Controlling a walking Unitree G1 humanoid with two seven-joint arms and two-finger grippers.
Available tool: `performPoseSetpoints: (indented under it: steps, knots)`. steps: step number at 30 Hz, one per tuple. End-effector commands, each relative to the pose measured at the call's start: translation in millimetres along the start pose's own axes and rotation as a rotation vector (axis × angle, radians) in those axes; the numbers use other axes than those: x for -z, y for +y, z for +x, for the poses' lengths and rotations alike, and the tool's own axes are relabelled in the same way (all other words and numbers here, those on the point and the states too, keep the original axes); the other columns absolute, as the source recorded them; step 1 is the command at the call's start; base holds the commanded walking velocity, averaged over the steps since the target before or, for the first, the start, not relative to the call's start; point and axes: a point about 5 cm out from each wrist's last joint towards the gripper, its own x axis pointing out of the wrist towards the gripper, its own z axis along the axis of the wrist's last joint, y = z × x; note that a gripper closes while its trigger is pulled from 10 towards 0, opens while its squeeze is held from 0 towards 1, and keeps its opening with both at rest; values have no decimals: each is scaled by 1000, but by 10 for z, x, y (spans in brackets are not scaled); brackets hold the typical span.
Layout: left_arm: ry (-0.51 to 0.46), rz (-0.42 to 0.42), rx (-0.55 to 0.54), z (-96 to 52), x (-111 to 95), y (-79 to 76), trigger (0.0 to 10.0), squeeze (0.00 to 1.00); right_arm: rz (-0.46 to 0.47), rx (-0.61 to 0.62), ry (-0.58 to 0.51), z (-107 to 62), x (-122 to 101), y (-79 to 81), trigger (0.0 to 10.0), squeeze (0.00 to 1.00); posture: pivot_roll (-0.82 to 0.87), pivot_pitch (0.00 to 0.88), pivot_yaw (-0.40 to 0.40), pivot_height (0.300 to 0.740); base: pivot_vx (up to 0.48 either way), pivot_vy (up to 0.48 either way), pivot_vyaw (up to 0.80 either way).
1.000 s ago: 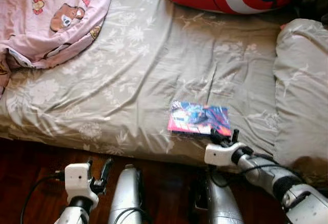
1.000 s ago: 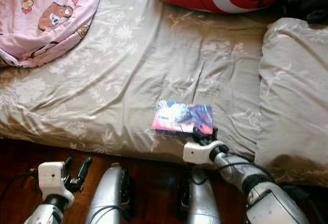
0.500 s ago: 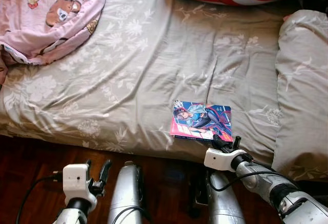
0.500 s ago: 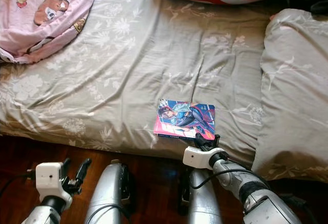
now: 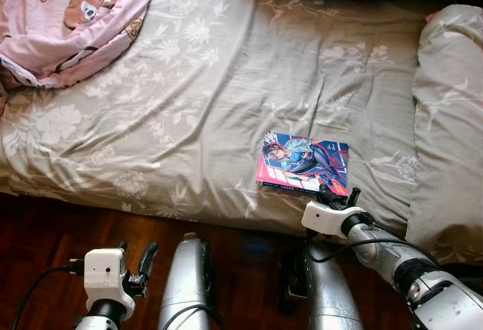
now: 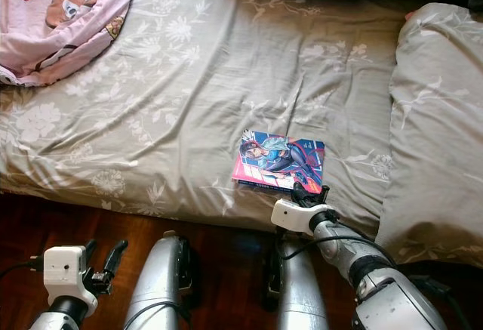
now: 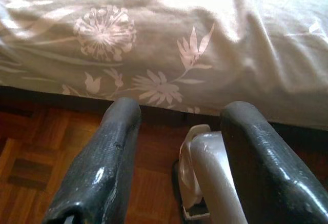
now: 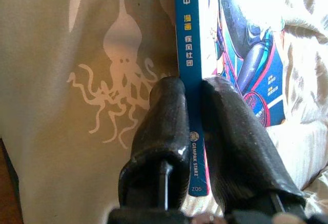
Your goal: Clean up the room
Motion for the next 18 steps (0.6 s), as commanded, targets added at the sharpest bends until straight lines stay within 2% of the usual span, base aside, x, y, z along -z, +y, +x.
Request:
performPoseSetpoints:
  steps: [1,7,15,16,17,18]
  knots:
    - [54,9,-17,-94,89,39,10000,0,20,-62,24,-71,43,197,10000,0,237,548,63,643,0,0,0]
    - [57,5,-11,-102,89,16,10000,0,-25,-105,26,-105,73,273,10000,0,231,548,60,643,0,0,0]
    - [63,1,-6,-101,100,-15,10000,0,-8,-110,35,-117,103,271,10000,0,228,549,59,643,0,0,0]
    - [63,1,-7,-101,101,-14,10000,0,-5,-111,34,-117,103,272,10000,161,228,549,59,643,0,0,0]
    - [63,0,-8,-101,101,-14,10000,0,-2,-111,33,-118,102,272,10000,161,228,549,59,643,0,0,0]
    - [63,1,-8,-98,102,-15,10000,0,-2,-111,33,-117,101,272,10000,678,228,548,58,643,0,0,0]
